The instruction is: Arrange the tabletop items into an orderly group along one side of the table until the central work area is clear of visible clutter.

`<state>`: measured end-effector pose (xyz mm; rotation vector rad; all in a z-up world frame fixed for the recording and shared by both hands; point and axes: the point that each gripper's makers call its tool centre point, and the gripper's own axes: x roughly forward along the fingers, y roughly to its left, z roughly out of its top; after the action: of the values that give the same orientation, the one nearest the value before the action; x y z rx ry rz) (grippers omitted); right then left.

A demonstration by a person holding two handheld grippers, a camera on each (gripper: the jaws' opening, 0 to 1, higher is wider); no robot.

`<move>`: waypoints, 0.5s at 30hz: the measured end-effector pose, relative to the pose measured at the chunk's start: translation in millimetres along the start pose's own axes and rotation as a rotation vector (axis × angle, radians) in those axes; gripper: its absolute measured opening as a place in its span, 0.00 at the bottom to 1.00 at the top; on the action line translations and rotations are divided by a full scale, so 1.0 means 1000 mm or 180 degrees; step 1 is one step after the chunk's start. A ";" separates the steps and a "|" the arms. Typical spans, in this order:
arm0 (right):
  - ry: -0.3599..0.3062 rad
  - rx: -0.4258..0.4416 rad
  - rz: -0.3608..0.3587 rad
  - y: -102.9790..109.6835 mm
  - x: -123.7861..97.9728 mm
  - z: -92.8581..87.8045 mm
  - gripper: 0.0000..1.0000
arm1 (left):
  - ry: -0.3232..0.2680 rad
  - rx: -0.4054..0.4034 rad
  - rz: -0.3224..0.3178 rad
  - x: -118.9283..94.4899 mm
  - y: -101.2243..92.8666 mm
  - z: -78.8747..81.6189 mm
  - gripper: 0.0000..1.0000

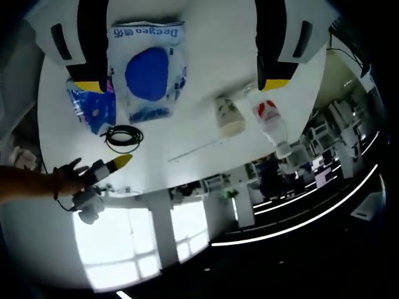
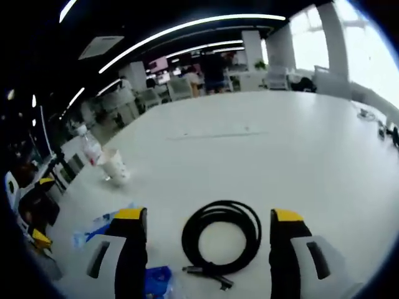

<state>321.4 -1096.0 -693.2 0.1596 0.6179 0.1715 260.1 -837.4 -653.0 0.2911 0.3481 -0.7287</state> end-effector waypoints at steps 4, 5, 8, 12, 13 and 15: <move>0.0078 -0.0076 0.0139 0.012 0.002 -0.005 0.89 | 0.0101 -0.0044 -0.0028 -0.002 -0.003 -0.008 1.00; 0.0093 -0.0103 0.0195 0.016 0.003 -0.006 0.90 | 0.0121 -0.0038 -0.0029 -0.003 -0.003 -0.010 1.00; 0.0123 -0.0139 0.0340 0.028 0.004 -0.009 0.95 | 0.0173 -0.0035 -0.0048 -0.006 -0.007 -0.017 0.99; 0.0079 -0.0129 0.0468 0.043 0.002 -0.007 1.00 | 0.0217 -0.0081 -0.0071 -0.009 -0.011 -0.022 0.99; 0.0079 -0.0141 0.0474 0.044 0.002 -0.007 1.00 | 0.0229 -0.0092 -0.0069 -0.010 -0.013 -0.023 0.99; 0.0084 -0.0219 0.0511 0.050 0.001 -0.008 1.00 | 0.0255 -0.0108 -0.0068 -0.011 -0.014 -0.025 0.98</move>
<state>312.1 -1046.1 -689.8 0.1406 0.6246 0.3501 237.5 -831.3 -673.2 0.2854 0.4396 -0.7327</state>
